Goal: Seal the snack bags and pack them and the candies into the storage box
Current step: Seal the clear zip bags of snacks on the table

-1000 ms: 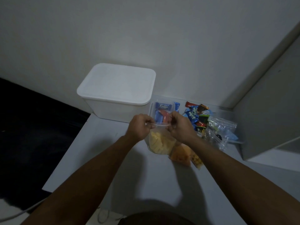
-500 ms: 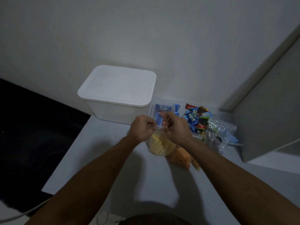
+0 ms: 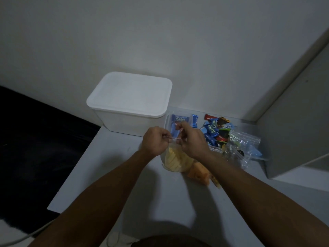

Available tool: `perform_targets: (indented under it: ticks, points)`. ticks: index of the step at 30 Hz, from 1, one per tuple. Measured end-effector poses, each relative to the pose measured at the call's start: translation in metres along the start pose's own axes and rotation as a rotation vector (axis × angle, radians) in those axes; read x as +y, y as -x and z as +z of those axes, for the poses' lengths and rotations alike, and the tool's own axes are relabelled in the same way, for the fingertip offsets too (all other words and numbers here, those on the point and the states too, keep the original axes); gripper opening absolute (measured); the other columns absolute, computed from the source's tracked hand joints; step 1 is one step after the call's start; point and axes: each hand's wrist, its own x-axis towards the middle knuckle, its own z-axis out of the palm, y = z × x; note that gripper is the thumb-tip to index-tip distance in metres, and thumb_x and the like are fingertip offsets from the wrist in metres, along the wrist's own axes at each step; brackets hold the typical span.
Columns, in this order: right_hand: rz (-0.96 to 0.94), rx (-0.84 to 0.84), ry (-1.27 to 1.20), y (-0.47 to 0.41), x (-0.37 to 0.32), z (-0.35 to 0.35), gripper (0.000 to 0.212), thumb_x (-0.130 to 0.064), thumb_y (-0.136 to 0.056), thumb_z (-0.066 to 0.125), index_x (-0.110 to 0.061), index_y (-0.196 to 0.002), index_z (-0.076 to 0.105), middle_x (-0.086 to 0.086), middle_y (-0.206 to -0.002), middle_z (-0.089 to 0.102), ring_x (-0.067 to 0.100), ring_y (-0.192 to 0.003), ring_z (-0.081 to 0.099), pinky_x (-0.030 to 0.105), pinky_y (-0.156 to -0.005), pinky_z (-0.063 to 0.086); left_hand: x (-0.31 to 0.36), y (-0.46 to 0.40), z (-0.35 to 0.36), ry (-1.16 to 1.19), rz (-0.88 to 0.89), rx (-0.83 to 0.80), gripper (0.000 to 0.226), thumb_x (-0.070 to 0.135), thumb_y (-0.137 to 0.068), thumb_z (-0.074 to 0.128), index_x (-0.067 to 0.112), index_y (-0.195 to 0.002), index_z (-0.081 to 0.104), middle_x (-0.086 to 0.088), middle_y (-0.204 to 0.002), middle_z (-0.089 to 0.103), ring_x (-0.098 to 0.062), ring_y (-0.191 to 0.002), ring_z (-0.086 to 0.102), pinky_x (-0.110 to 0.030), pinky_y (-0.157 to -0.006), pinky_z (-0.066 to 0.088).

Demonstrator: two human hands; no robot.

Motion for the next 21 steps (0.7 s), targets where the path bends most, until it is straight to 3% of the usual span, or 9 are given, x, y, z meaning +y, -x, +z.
perform_targets:
  ticks: [4, 12, 21]
  points:
    - [-0.008, 0.018, -0.010, 0.000, 0.003, 0.001, 0.037, -0.004, -0.078, 0.074, -0.014, -0.110, 0.059, -0.001, -0.081, 0.064, 0.013, -0.072, 0.060, 0.028, -0.066, 0.053, -0.002, 0.000, 0.000, 0.018, 0.011, -0.025, 0.009, 0.004, -0.077, 0.072, 0.008, -0.083, 0.077, -0.002, -0.076, 0.069, -0.012, -0.069, 0.059, -0.020, -0.068, 0.042]
    - [0.032, -0.062, 0.009, -0.002, 0.009, -0.011, 0.053, -0.008, -0.083, 0.071, -0.019, -0.130, 0.050, 0.003, -0.098, 0.067, 0.018, -0.087, 0.064, 0.033, -0.081, 0.054, -0.008, -0.003, 0.000, 0.027, -0.013, -0.010, 0.007, 0.004, -0.077, 0.073, 0.006, -0.082, 0.076, -0.007, -0.082, 0.073, -0.014, -0.073, 0.061, -0.024, -0.069, 0.047]
    - [0.040, -0.011, 0.009, 0.001, 0.018, -0.016, 0.056, -0.004, -0.079, 0.075, -0.016, -0.130, 0.055, 0.006, -0.090, 0.073, 0.019, -0.083, 0.069, 0.033, -0.080, 0.055, 0.000, -0.001, 0.007, -0.057, 0.096, -0.076, 0.017, 0.013, -0.076, 0.075, 0.014, -0.093, 0.072, -0.001, -0.091, 0.065, -0.013, -0.084, 0.052, -0.028, -0.074, 0.044]
